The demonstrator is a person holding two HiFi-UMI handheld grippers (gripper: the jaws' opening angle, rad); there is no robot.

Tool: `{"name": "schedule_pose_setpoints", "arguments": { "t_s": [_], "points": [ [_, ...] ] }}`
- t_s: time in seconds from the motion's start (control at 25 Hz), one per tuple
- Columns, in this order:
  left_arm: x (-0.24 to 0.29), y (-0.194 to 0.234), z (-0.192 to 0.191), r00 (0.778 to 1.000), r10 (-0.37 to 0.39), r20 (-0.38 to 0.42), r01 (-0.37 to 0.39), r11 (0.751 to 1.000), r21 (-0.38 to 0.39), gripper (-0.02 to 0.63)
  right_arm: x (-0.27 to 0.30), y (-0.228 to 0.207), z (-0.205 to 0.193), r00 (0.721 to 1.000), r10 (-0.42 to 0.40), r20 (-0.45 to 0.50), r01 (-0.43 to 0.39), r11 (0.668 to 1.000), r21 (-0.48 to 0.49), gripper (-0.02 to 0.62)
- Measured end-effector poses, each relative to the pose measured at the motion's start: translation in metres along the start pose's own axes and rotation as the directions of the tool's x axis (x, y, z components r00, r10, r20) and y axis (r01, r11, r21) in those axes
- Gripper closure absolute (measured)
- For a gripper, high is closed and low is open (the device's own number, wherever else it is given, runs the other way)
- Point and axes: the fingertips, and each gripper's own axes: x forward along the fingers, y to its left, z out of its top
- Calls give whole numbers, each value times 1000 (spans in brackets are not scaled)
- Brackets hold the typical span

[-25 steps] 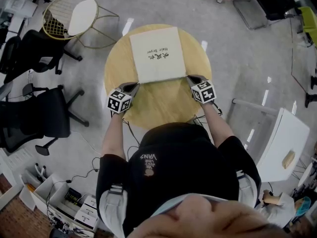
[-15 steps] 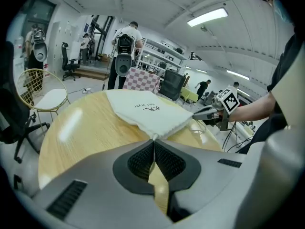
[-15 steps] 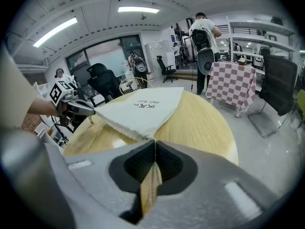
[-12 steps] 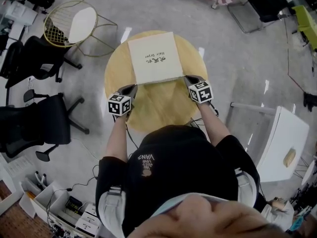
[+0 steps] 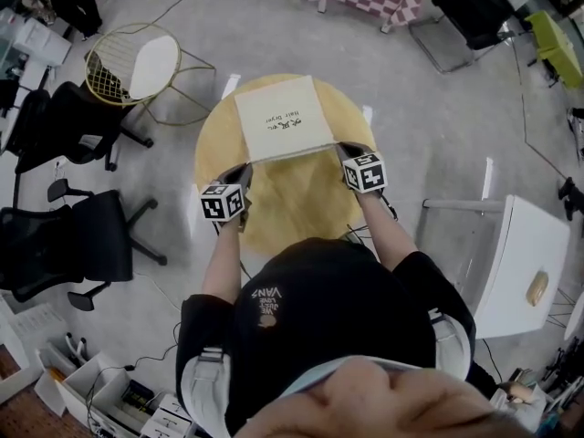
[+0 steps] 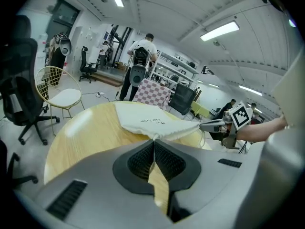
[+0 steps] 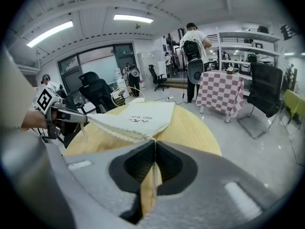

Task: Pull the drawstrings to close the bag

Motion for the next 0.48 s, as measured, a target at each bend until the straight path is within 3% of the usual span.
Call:
{"name": "schedule_pose_setpoints", "arguments": {
  "t_s": [0.48],
  "points": [
    [-22,-14,19,996,45,78,-44,999,-17,591,-27,2,11,997,-45,61,43,998,39,594]
  ]
}}
